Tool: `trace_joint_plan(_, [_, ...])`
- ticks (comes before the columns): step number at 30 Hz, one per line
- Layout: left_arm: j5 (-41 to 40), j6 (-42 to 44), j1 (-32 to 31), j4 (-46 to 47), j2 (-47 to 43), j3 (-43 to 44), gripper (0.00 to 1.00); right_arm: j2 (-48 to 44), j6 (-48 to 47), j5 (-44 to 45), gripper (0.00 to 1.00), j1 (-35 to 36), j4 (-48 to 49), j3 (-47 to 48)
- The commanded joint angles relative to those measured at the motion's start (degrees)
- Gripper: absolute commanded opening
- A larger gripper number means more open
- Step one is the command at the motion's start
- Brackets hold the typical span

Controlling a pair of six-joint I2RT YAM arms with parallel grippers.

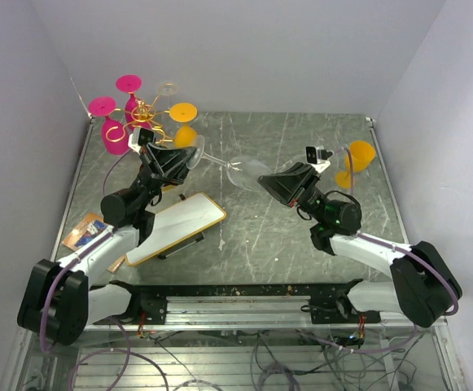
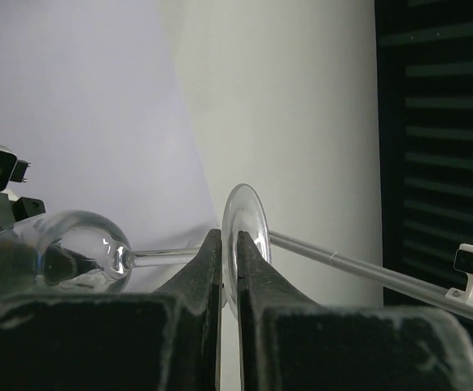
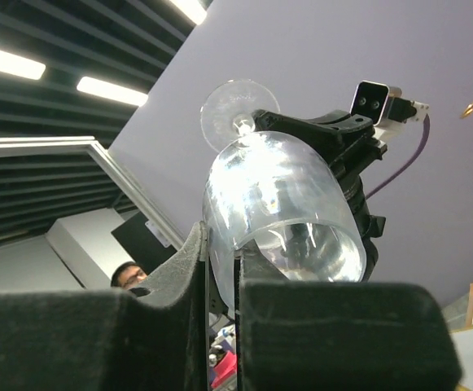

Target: Take the wine glass off the wine glass rack

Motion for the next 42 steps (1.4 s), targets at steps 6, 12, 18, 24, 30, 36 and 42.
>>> trace_joint_plan(6, [1.76, 7.0, -3.09, -7.18, -5.31, -0.62, 0.38, -1.8, -1.35, -1.41, 0.0, 0.52, 13.98, -0.81])
trace_joint_plan(12, [1.49, 20.72, -3.09, -35.1, -14.94, 2.0, 0.84, -8.78, -6.09, 1.62, 0.0, 0.33, 2.42, -1.93])
trace_joint_plan(18, [1.4, 27.2, -3.09, -47.28, -17.74, 4.36, 0.99, -19.54, -12.65, 8.49, 0.0, 0.23, -14.86, -2.83])
trace_joint_plan(24, [0.42, 32.15, -3.18, -56.26, -20.23, 4.68, 1.0, -30.9, -20.04, 19.48, 0.0, 0.1, -45.66, 2.01])
trace_joint_plan(30, [-1.41, 38.92, -3.22, -67.73, -22.72, 6.62, 1.0, -34.1, -23.18, 36.44, 0.0, 0.06, -84.55, 13.78])
trace_joint_plan(36, [-5.39, 48.57, -3.18, -82.38, -24.39, 13.41, 1.0, -31.87, -26.19, 48.08, 0.0, 0.06, -103.37, 20.31])
trace_joint_plan(42, [-8.35, 54.15, -3.16, -89.4, -24.18, 18.31, 1.0, -21.11, -26.23, 51.77, 0.0, 0.05, -121.89, 31.53])
